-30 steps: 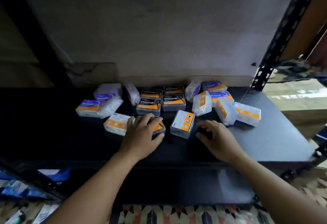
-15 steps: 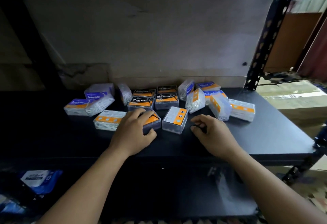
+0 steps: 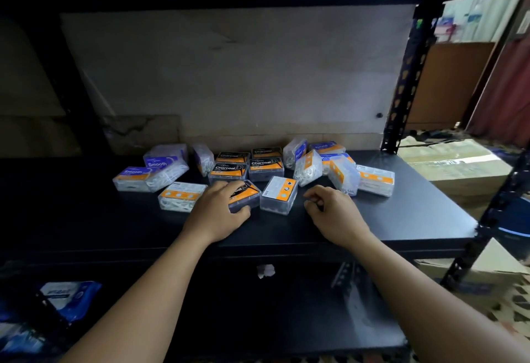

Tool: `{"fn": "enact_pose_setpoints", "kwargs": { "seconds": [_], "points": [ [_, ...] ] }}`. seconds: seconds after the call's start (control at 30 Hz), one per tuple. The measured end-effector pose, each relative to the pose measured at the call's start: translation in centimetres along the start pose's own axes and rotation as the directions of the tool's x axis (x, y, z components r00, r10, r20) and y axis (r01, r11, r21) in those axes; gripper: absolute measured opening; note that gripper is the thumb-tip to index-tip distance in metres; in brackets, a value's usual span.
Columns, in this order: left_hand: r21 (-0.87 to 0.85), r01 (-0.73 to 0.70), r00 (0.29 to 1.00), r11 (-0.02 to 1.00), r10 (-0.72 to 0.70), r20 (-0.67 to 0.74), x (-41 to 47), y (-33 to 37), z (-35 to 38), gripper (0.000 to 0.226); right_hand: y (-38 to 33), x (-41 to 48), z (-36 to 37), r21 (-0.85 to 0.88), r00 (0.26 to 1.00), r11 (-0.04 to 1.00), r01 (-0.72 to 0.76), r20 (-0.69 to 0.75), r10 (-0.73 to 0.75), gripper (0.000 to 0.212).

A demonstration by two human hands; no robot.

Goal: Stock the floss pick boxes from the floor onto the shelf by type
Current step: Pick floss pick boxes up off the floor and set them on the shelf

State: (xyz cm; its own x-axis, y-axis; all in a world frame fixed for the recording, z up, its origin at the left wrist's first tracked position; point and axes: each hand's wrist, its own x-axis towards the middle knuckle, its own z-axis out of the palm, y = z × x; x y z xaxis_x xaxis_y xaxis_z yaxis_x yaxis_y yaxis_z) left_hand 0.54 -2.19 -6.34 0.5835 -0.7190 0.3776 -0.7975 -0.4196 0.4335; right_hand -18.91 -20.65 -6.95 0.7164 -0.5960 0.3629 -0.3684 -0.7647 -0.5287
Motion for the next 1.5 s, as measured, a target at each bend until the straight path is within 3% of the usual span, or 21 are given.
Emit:
{"fn": "enact_pose_setpoints", "kwargs": {
  "seconds": [0.1,0.17,0.27,0.4,0.5,0.67,0.83,1.0,1.3,1.5],
  "points": [
    [-0.009,0.020,1.000,1.000,-0.020,0.014,0.0,0.1,-0.2,0.063,-0.6,-0.2,-0.3,0.013,0.999,0.999,-0.033,0.006,0.033,0.029],
    [-0.014,0.029,0.999,0.999,-0.029,0.030,-0.1,0.3,-0.3,0.065,-1.2,-0.2,-0.6,0.004,0.998,0.999,-0.053,0.036,0.053,0.050],
    [-0.015,0.021,0.999,1.000,-0.021,0.037,-0.3,0.5,-0.6,0.067,-2.3,0.2,-1.0,-0.044,0.990,0.998,-0.043,0.136,0.048,0.076],
    [-0.004,0.001,0.999,1.000,-0.001,0.032,-0.5,0.5,-0.7,0.066,-4.2,1.6,-0.2,-0.156,0.953,0.988,0.012,0.301,0.036,0.090],
    [0.002,-0.005,1.000,1.000,0.005,-0.018,-0.7,0.5,-0.7,0.063,-4.6,1.9,1.2,-0.266,0.948,0.963,0.042,0.316,0.046,0.086],
    [-0.014,-0.043,0.985,0.999,0.040,-0.169,-1.0,0.4,-0.6,0.054,-4.5,1.4,1.8,-0.271,0.978,0.962,0.003,0.203,0.055,0.078],
    [-0.003,-0.036,0.990,0.999,0.035,-0.138,-1.3,0.6,-0.7,0.057,-4.4,-0.9,1.0,-0.248,0.988,0.969,-0.015,0.146,0.053,0.072],
    [-0.034,0.016,0.998,0.999,-0.018,-0.068,-2.4,0.8,-0.9,0.060,-3.5,-4.1,0.3,-0.154,0.996,0.988,-0.012,0.088,0.026,0.067],
    [-0.313,-0.043,0.972,0.949,-0.032,-0.232,-10.6,3.2,-0.3,0.051,-3.5,-10.1,-0.4,0.055,0.999,0.997,0.045,-0.026,-0.043,0.063],
    [-0.383,-0.053,0.962,0.922,-0.055,-0.266,-17.1,4.4,0.8,0.043,-3.7,-15.4,0.0,0.187,0.996,0.978,0.091,-0.042,-0.084,0.061]
  ]
}}
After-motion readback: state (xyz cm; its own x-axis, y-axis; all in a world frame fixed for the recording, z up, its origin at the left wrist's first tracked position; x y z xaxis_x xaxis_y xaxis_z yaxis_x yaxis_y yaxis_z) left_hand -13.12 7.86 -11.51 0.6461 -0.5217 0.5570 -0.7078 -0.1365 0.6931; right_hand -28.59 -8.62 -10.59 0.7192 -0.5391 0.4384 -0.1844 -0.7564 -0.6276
